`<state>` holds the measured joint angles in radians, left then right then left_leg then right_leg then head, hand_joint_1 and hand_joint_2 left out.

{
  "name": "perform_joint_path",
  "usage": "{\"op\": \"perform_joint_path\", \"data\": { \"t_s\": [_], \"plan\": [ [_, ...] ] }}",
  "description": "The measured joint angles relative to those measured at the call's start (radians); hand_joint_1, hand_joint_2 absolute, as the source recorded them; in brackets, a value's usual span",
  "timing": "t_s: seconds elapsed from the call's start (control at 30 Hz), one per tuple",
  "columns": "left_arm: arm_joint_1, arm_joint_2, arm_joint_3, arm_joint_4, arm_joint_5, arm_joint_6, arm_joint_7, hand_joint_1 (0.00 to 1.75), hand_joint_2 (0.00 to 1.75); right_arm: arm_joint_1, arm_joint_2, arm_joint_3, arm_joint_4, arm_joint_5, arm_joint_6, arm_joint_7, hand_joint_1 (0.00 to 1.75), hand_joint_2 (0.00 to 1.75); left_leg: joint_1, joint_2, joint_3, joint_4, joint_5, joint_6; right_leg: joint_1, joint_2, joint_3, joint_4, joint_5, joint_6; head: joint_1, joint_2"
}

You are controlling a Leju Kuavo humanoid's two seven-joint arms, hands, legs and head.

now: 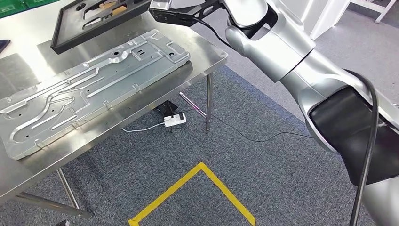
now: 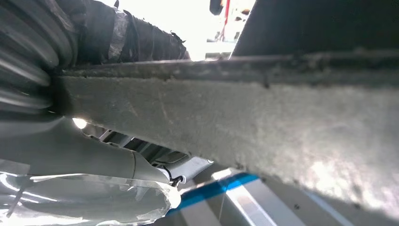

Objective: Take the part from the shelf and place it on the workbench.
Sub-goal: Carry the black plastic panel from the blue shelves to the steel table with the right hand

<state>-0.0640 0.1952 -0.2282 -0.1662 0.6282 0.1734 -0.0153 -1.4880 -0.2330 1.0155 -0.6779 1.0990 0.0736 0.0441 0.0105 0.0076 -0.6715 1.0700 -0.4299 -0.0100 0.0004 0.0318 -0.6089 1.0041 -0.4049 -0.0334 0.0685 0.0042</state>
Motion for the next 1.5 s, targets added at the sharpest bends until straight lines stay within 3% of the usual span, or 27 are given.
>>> {"op": "perform_joint_path", "data": {
  "t_s": [0.07, 0.2, 0.23, 0.33, 0.37, 0.4, 0.47, 0.53, 0.6, 0.67, 0.73, 0.8, 0.87, 0.9, 0.93, 0.97, 1.03, 1.1, 1.13, 1.2, 1.27, 1.33, 1.4, 1.47, 1.5],
  "plan": [
    [-0.001, 0.000, 0.000, 0.000, 0.000, 0.000, 0.000, 0.00, 1.75, -0.002, 0.000, 0.000, 0.000, 0.001, 0.000, -0.001, 1.75, 1.75, -0.005, -0.001, 0.026, -0.068, 0.028, 0.012, 0.000, 0.006, 0.004, 0.005, -0.008, 0.012, 0.000, 0.000],
    [-0.002, 0.000, -0.001, 0.000, -0.001, 0.000, -0.001, 0.00, 1.75, 0.001, -0.003, 0.000, -0.001, 0.004, 0.001, -0.005, 1.75, 1.75, -0.008, -0.002, 0.048, -0.082, 0.024, 0.042, -0.001, -0.003, -0.006, 0.043, -0.035, 0.034, 0.001, 0.000],
    [-0.002, 0.001, -0.001, 0.000, -0.001, 0.000, -0.001, 0.00, 1.75, 0.000, -0.004, 0.000, -0.001, 0.004, 0.002, -0.006, 1.75, 1.75, -0.008, -0.003, 0.054, -0.083, 0.023, 0.047, -0.002, -0.011, -0.026, 0.082, -0.058, 0.039, 0.002, 0.000],
    [-0.003, 0.001, -0.001, 0.000, -0.001, 0.000, -0.002, 0.00, 1.75, 0.005, -0.004, 0.000, -0.002, 0.010, 0.004, -0.010, 1.75, 1.75, -0.011, -0.014, 0.062, -0.078, 0.012, 0.056, -0.003, -0.021, -0.132, 0.267, -0.130, 0.045, 0.004, 0.000],
    [-0.003, 0.001, -0.001, 0.000, -0.001, -0.001, -0.002, 0.00, 1.75, 0.009, -0.004, 0.000, -0.002, 0.014, 0.006, -0.011, 1.75, 1.75, -0.011, -0.020, 0.064, -0.075, 0.006, 0.057, -0.003, -0.021, -0.156, 0.299, -0.133, 0.046, 0.004, 0.000],
    [-0.002, 0.001, -0.001, 0.000, 0.000, -0.001, -0.002, 0.00, 1.75, 0.011, -0.004, 0.000, -0.002, 0.018, 0.008, -0.011, 1.75, 1.75, -0.011, -0.027, 0.068, -0.071, 0.000, 0.056, -0.003, -0.021, -0.162, 0.292, -0.116, 0.045, 0.004, 0.000],
    [-0.001, 0.000, -0.001, 0.000, 0.000, -0.001, -0.003, 0.00, 1.75, 0.013, -0.004, 0.000, -0.002, 0.025, 0.011, -0.011, 1.75, 1.75, -0.010, -0.046, 0.076, -0.061, -0.015, 0.052, -0.004, -0.012, -0.126, 0.179, -0.035, 0.042, 0.004, 0.000],
    [-0.003, 0.000, -0.001, 0.000, 0.000, -0.002, -0.004, 0.00, 1.75, 0.011, -0.004, 0.000, -0.002, 0.029, 0.012, -0.011, 1.75, 1.75, -0.009, -0.065, 0.079, -0.054, -0.028, 0.045, -0.004, 0.016, -0.080, 0.062, 0.011, 0.036, 0.000, 0.000],
    [-0.005, 0.000, -0.001, 0.000, 0.000, -0.002, -0.005, 0.00, 1.75, 0.010, -0.004, 0.000, -0.002, 0.031, 0.013, -0.011, 1.75, 1.75, -0.005, -0.081, 0.077, -0.053, -0.031, 0.036, -0.002, 0.025, -0.063, 0.028, 0.009, 0.026, -0.003, 0.000],
    [-0.003, 0.000, -0.001, 0.000, 0.000, -0.002, -0.006, 0.00, 1.75, 0.010, -0.004, 0.000, -0.002, 0.032, 0.013, -0.011, 1.75, 1.75, -0.002, -0.089, 0.079, -0.054, -0.033, 0.028, 0.000, 0.007, -0.048, 0.018, 0.012, 0.014, -0.002, 0.000],
    [-0.001, 0.000, -0.001, 0.000, 0.000, -0.003, -0.007, 0.00, 1.75, 0.009, -0.004, 0.000, -0.002, 0.034, 0.013, -0.010, 1.75, 1.75, -0.005, -0.062, 0.064, -0.016, -0.040, 0.022, -0.002, -0.014, -0.022, 0.003, 0.008, 0.004, -0.005, 0.000],
    [-0.003, 0.000, -0.002, 0.000, 0.000, -0.004, -0.008, 0.00, 1.75, 0.009, -0.003, 0.000, -0.002, 0.035, 0.013, -0.010, 1.75, 1.75, -0.006, -0.025, 0.006, 0.085, -0.065, 0.015, -0.002, -0.032, -0.001, -0.006, 0.000, -0.003, -0.009, 0.000],
    [-0.002, 0.000, -0.002, 0.000, 0.000, -0.005, -0.009, 0.00, 1.75, 0.011, -0.003, 0.000, -0.002, 0.035, 0.013, -0.012, 1.75, 1.75, -0.002, -0.015, -0.070, 0.187, -0.098, 0.010, -0.001, -0.047, 0.012, -0.007, -0.013, -0.005, -0.009, 0.000],
    [-0.001, -0.001, -0.002, 0.000, -0.001, -0.005, -0.009, 0.00, 1.75, 0.013, -0.002, 0.000, -0.002, 0.035, 0.014, -0.013, 1.75, 1.75, -0.001, -0.014, -0.096, 0.208, -0.099, 0.009, 0.000, -0.055, 0.019, -0.006, -0.020, -0.005, -0.010, 0.000],
    [0.000, -0.001, -0.002, 0.000, -0.001, -0.005, -0.009, 0.00, 1.75, 0.015, -0.002, 0.000, -0.002, 0.035, 0.014, -0.014, 1.75, 1.75, 0.000, -0.012, -0.099, 0.186, -0.077, 0.009, 0.001, -0.064, 0.027, -0.005, -0.029, -0.004, -0.010, 0.000],
    [0.001, -0.001, -0.002, 0.000, -0.001, -0.005, -0.009, 0.00, 1.75, 0.016, -0.002, 0.000, -0.002, 0.035, 0.014, -0.014, 1.75, 1.75, 0.000, -0.008, -0.084, 0.132, -0.036, 0.010, 0.002, -0.072, 0.036, -0.004, -0.037, -0.002, -0.010, 0.000],
    [0.000, -0.001, -0.002, 0.000, -0.001, -0.005, -0.009, 0.00, 1.75, 0.017, -0.001, 0.000, -0.002, 0.036, 0.014, -0.014, 1.75, 1.75, -0.008, 0.027, -0.034, -0.007, 0.044, 0.017, 0.005, -0.089, 0.056, -0.005, -0.055, 0.002, -0.010, 0.000],
    [-0.002, -0.001, -0.002, 0.000, -0.001, -0.005, -0.010, 0.00, 1.75, 0.016, -0.001, 0.000, -0.002, 0.036, 0.014, -0.014, 1.75, 1.75, -0.022, 0.058, -0.004, -0.077, 0.060, 0.028, 0.008, -0.103, 0.067, -0.008, -0.066, 0.012, -0.010, 0.000],
    [-0.003, -0.001, -0.002, 0.000, -0.001, -0.005, -0.010, 0.00, 1.75, 0.017, -0.001, 0.000, -0.002, 0.036, 0.014, -0.014, 1.75, 1.75, -0.026, 0.058, 0.000, -0.081, 0.052, 0.034, 0.009, -0.109, 0.071, -0.007, -0.070, 0.017, -0.010, 0.000],
    [-0.003, -0.001, -0.002, 0.000, -0.001, -0.005, -0.011, 0.00, 1.75, 0.020, -0.001, 0.000, -0.001, 0.036, 0.014, -0.015, 1.75, 1.75, -0.025, 0.036, 0.014, -0.085, 0.051, 0.045, 0.008, -0.113, 0.081, 0.002, -0.083, 0.030, -0.008, 0.000],
    [-0.003, 0.000, -0.003, 0.000, -0.001, -0.005, -0.012, 0.00, 1.75, 0.020, -0.002, 0.000, -0.001, 0.036, 0.013, -0.015, 1.75, 1.75, -0.021, 0.016, 0.031, -0.085, 0.043, 0.055, 0.002, -0.081, 0.057, 0.065, -0.104, 0.039, -0.006, 0.000],
    [-0.005, 0.000, -0.003, 0.000, -0.001, -0.005, -0.012, 0.00, 1.75, 0.022, -0.004, 0.000, 0.000, 0.036, 0.013, -0.015, 1.75, 1.75, -0.021, -0.004, 0.043, -0.085, 0.034, 0.064, -0.004, -0.045, -0.020, 0.191, -0.145, 0.043, -0.004, 0.000],
    [-0.006, -0.001, -0.003, 0.000, -0.001, -0.005, -0.012, 0.00, 1.75, 0.030, -0.005, 0.000, 0.001, 0.036, 0.013, -0.016, 1.75, 1.75, -0.021, -0.029, 0.055, -0.082, 0.021, 0.066, -0.005, -0.035, -0.097, 0.284, -0.181, 0.045, -0.004, 0.000],
    [-0.004, -0.001, -0.003, 0.000, -0.001, -0.005, -0.012, 0.00, 1.75, 0.037, -0.008, 0.000, 0.002, 0.037, 0.013, -0.017, 1.75, 1.75, -0.020, -0.059, 0.069, -0.074, 0.005, 0.064, -0.005, -0.030, -0.120, 0.259, -0.151, 0.041, -0.004, 0.000],
    [-0.003, -0.002, -0.004, 0.000, -0.001, -0.005, -0.011, 0.00, 1.75, 0.038, -0.009, 0.000, 0.003, 0.038, 0.012, -0.017, 1.75, 1.75, -0.019, -0.075, 0.076, -0.068, -0.005, 0.062, -0.004, -0.021, -0.108, 0.196, -0.101, 0.038, -0.004, 0.000]
  ]
}}
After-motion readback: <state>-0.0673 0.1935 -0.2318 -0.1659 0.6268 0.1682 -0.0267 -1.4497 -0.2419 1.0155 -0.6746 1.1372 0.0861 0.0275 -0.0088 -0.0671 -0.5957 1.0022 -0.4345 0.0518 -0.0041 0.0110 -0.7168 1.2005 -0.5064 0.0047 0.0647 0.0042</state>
